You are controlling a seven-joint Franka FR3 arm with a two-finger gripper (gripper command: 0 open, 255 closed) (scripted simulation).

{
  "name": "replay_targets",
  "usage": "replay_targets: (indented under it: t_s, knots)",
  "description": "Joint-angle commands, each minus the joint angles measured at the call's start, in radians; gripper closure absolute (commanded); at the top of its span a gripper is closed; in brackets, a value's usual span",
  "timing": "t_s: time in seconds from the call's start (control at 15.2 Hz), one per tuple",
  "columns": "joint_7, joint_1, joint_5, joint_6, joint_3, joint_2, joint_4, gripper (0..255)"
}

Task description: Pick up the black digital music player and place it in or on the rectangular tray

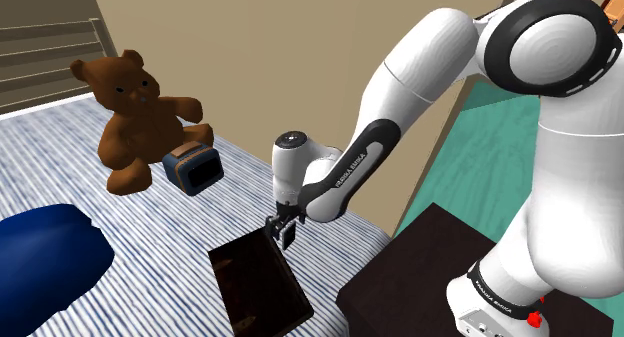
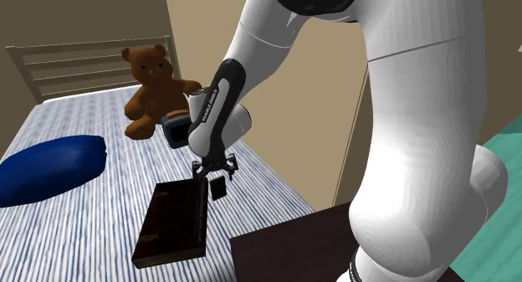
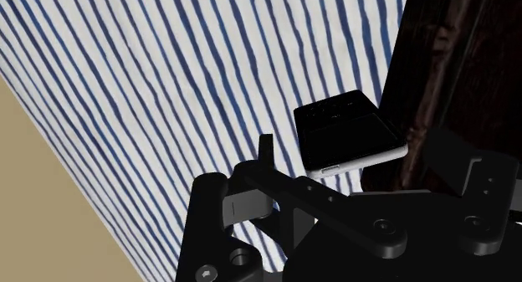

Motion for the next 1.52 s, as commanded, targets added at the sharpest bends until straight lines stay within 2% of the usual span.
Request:
replay_targets:
  t_s: [0.0, 0.53, 0.59, 1.19, 1.45]
  knots:
    - [0.013, 0.010, -0.016, 0.022, -0.013, 0.029, 0.007, 0]
    - [0.016, 0.013, -0.019, 0.028, -0.017, 0.036, 0.009, 0]
    - [0.016, 0.013, -0.019, 0.028, -0.017, 0.036, 0.009, 255]
    - [0.015, 0.013, -0.019, 0.028, -0.017, 0.036, 0.009, 255]
    - [-0.006, -0.006, 0.009, -0.013, 0.008, -0.017, -0.003, 255]
